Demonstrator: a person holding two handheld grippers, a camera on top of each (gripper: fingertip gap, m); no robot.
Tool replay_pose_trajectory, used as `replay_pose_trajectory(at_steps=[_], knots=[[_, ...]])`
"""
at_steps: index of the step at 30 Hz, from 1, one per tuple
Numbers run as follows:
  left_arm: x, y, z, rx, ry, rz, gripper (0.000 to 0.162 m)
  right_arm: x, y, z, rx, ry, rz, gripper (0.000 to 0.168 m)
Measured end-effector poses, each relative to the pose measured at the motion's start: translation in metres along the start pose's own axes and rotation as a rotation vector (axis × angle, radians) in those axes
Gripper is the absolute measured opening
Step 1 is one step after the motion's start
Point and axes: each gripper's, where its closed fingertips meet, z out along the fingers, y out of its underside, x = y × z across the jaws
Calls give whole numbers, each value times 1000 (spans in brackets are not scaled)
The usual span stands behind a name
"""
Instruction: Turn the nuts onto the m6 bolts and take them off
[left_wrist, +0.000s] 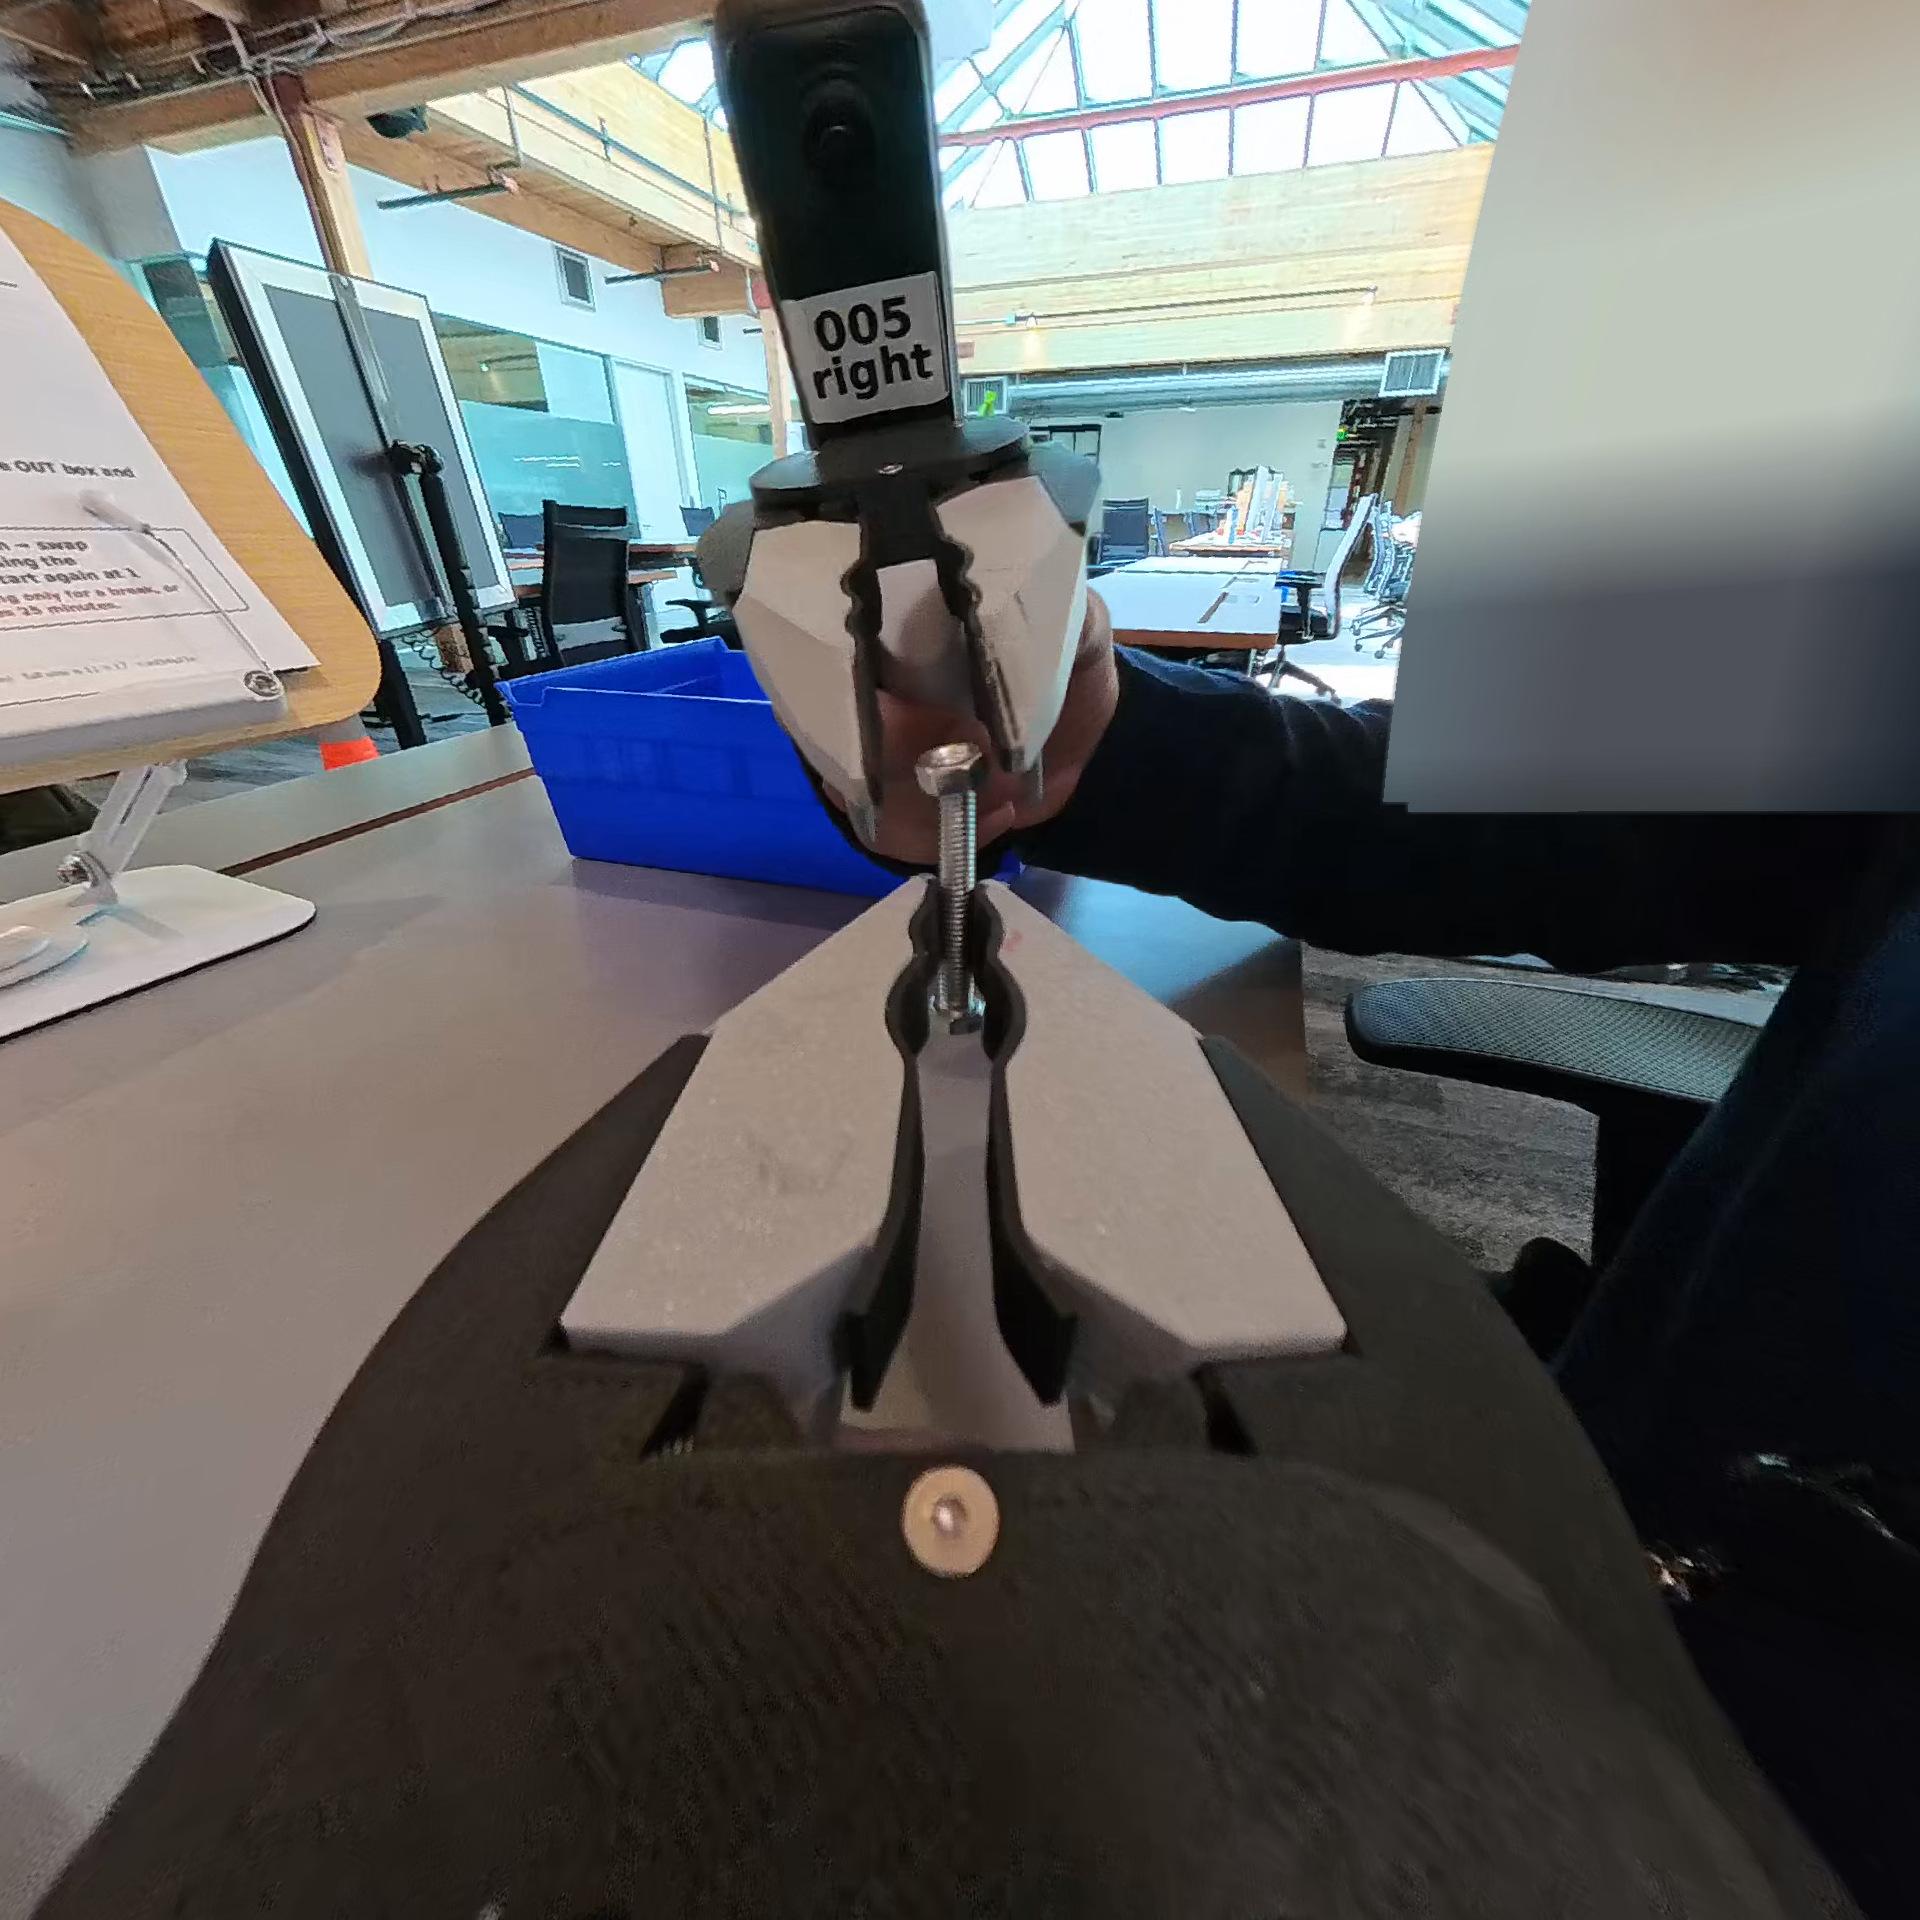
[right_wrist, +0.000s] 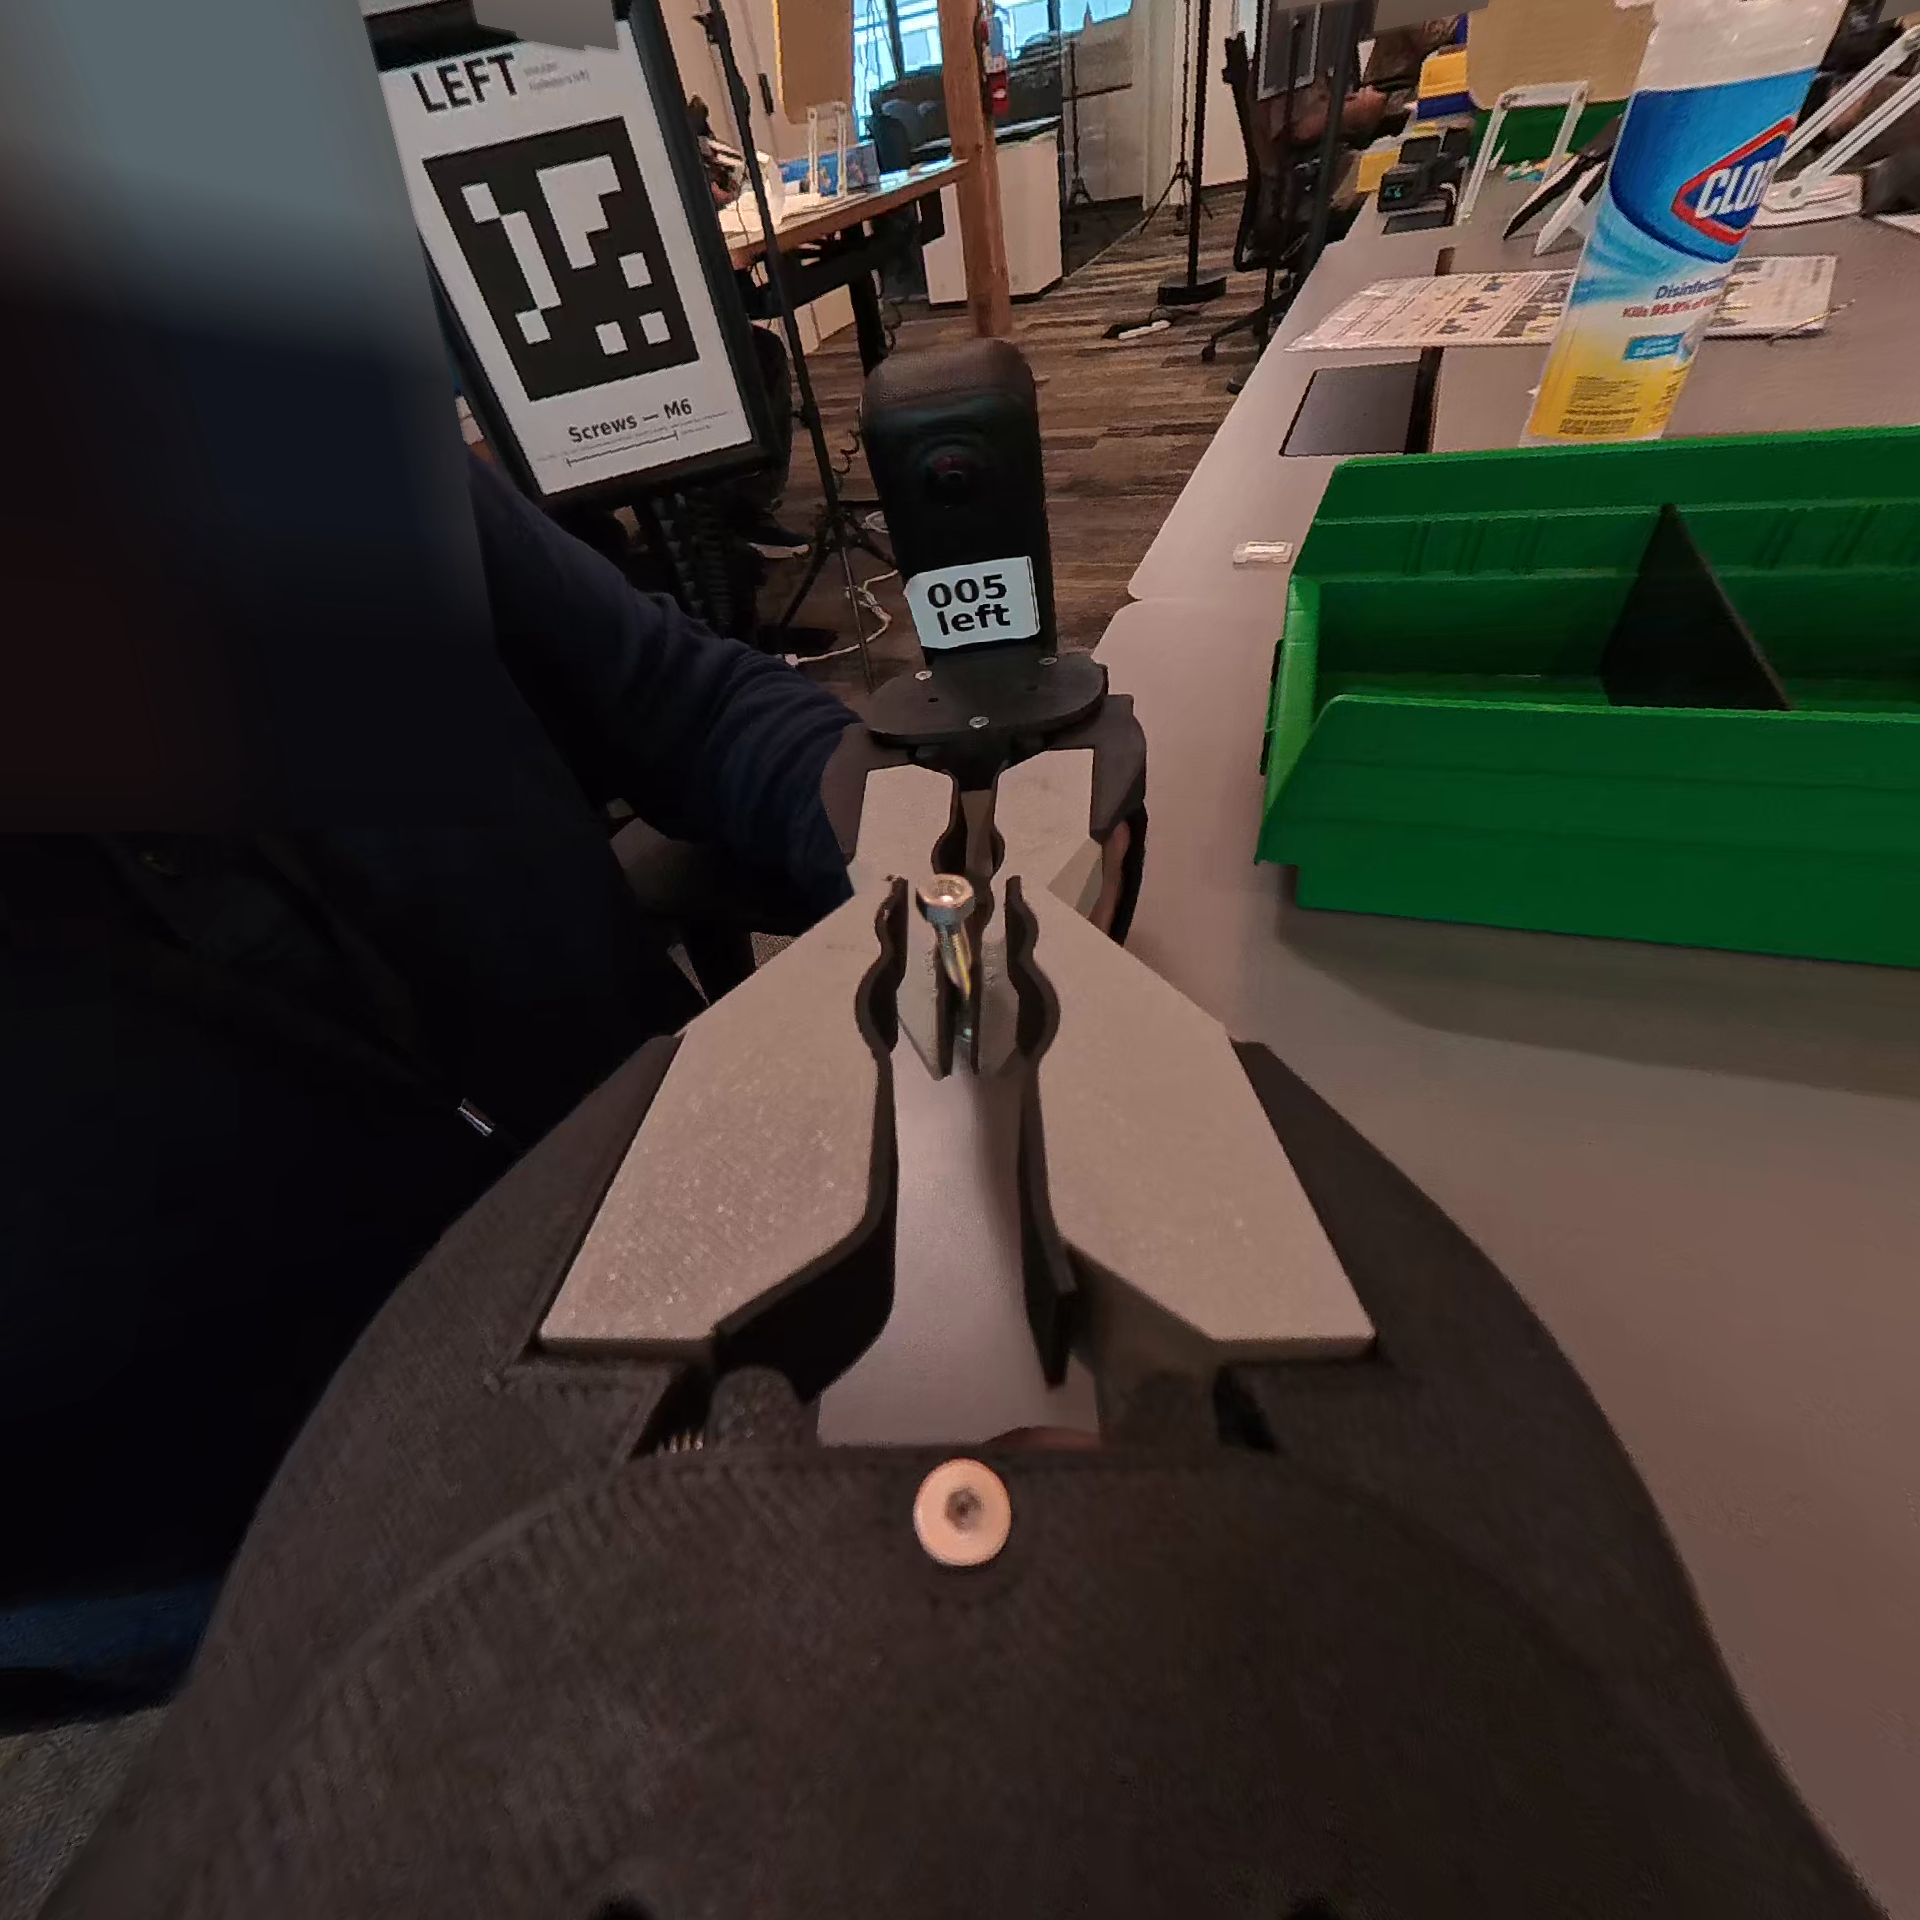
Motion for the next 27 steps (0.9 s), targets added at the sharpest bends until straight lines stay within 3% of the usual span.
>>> replay_pose_trajectory(at_steps=[13, 27], knots=[[4, 0, 0, 3, 23, -1, 2, -8, 1, 2, 15, -76, -35, 13], [5, -1, 0, 9, 18, 1, 2, -7, 1, -1, 48, -43, -79, 7]])
